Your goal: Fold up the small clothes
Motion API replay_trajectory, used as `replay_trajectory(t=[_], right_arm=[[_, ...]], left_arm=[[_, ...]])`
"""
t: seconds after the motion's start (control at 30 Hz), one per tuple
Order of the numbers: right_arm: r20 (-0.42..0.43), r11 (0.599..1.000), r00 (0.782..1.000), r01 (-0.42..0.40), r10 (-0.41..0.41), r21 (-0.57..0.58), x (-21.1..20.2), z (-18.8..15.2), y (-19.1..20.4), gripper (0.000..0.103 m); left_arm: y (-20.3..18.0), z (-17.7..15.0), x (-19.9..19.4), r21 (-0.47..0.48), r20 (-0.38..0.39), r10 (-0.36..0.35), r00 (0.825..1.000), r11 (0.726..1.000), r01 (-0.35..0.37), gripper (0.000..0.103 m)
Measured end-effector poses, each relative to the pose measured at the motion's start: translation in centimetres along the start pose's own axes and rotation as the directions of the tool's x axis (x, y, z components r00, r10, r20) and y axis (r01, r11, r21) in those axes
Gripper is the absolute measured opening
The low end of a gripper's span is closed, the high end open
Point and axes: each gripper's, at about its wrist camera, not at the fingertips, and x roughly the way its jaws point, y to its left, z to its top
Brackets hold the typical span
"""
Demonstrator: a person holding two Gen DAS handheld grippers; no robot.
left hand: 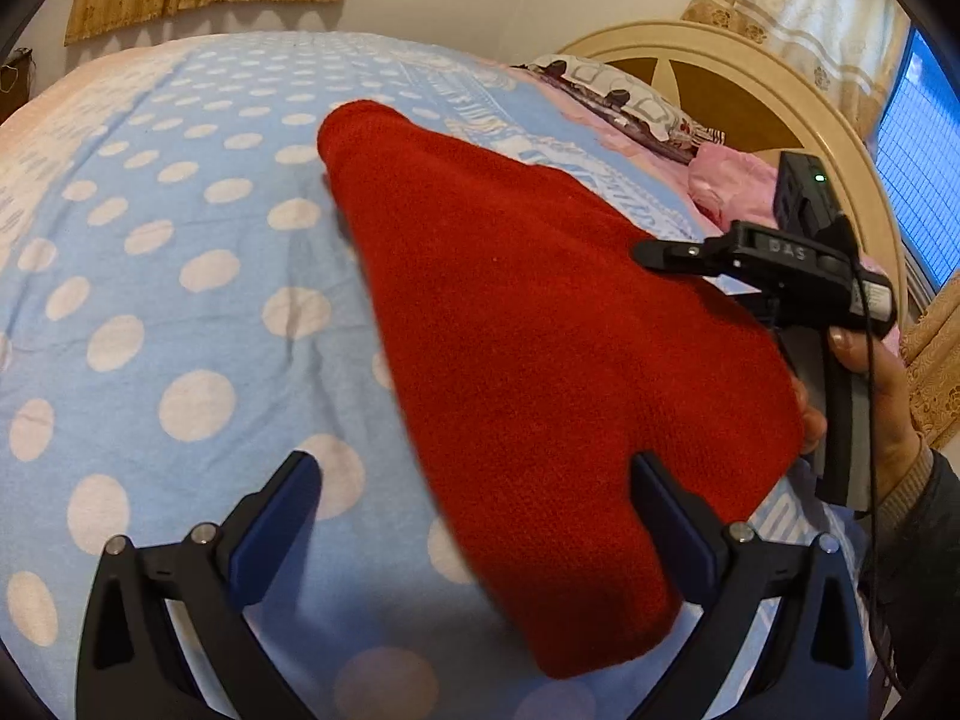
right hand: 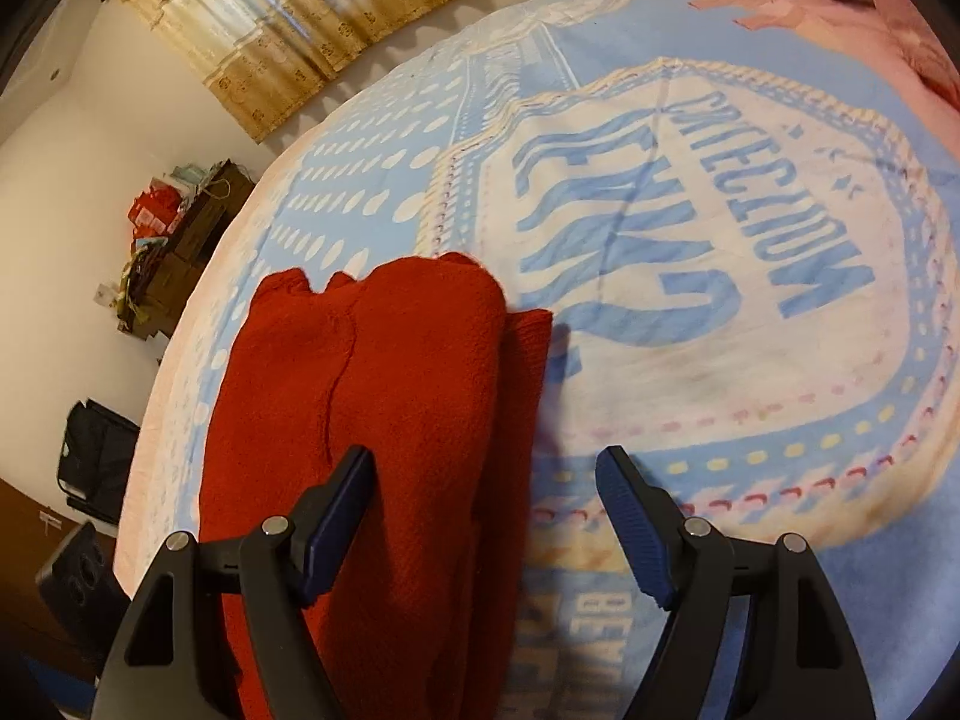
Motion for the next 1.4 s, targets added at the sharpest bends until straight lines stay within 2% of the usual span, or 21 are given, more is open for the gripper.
replay_trajectory(t=[0.2,0.33,0.43,0.6,0.63,0.67,0.73,0.83,1.03,1.13,1.2,1.23,1.4], right_arm=[[0.036,0.996,0.998,-0.055,0.053,0.070,0.1,1.2,-1.6,0.077],[0.042,0.987,0.993,-0.111,0.106,0.112,0.7,1.9,-2.3,0.077],[0.020,0.983,0.989,-0.150,0.149,0.110,1.6,2.2,-2.0,0.076],[0.005,0.983,0.985,-0.173,0.173,0.070,2.3,2.3,-1.0,0.076],[0.008,0.981,0.984,-0.181,0.181,0.065,2.4,2.3,-0.9,0.072],[0.014,0.980,0.982,-0.191,0.191,0.058,2.4,2.3,-0.9,0.059],[0.022,0.978,0.978,-0.207,0.206,0.036,2.5,2.0,-0.6,0.047],[0.023,0.985,0.985,-0.173,0.173,-0.012,3.0,1.7,0.4,0.046],[0.018,0.979,0.980,-0.200,0.200,0.034,3.5,2.1,-0.7,0.045],[0.032,0.973,0.974,-0.224,0.222,0.054,3.3,2.0,-1.0,0.045],[0.041,0.978,0.978,-0.206,0.206,0.016,3.1,1.7,-0.3,0.036],[0.047,0.979,0.978,-0.204,0.204,-0.005,3.0,1.6,0.1,0.032],[0.071,0.982,0.980,-0.184,0.186,-0.028,2.6,1.5,0.6,0.029]], left_arm=[[0.8,-0.2,-0.3,-0.035,0.022,-0.060,0.998,0.998,0.061,0.103],[1.0,-0.3,-0.4,-0.055,0.037,-0.075,0.996,0.996,0.077,0.103],[0.9,-0.2,-0.3,-0.067,0.042,-0.090,0.995,0.993,0.093,0.103],[0.8,-0.1,-0.2,-0.063,0.044,-0.094,0.995,0.993,0.096,0.103],[0.7,-0.1,-0.2,-0.059,0.043,-0.089,0.995,0.994,0.091,0.103],[0.5,0.0,-0.1,-0.055,0.042,-0.083,0.996,0.995,0.086,0.103],[0.2,0.0,0.0,-0.040,0.037,-0.068,0.997,0.997,0.069,0.103],[-0.7,0.3,0.5,0.002,0.021,-0.046,0.999,0.999,0.046,0.103],[-1.5,0.6,0.8,0.031,0.009,-0.024,1.000,0.999,0.023,0.102],[-1.8,0.7,0.8,0.042,0.001,-0.038,0.999,0.998,0.038,0.095],[-2.0,0.8,0.7,0.050,-0.004,-0.056,0.998,0.997,0.056,0.086],[-2.0,0.8,0.6,0.051,-0.004,-0.056,0.998,0.997,0.056,0.085],[-2.5,0.8,0.3,0.063,0.007,-0.059,0.998,0.996,0.059,0.068]])
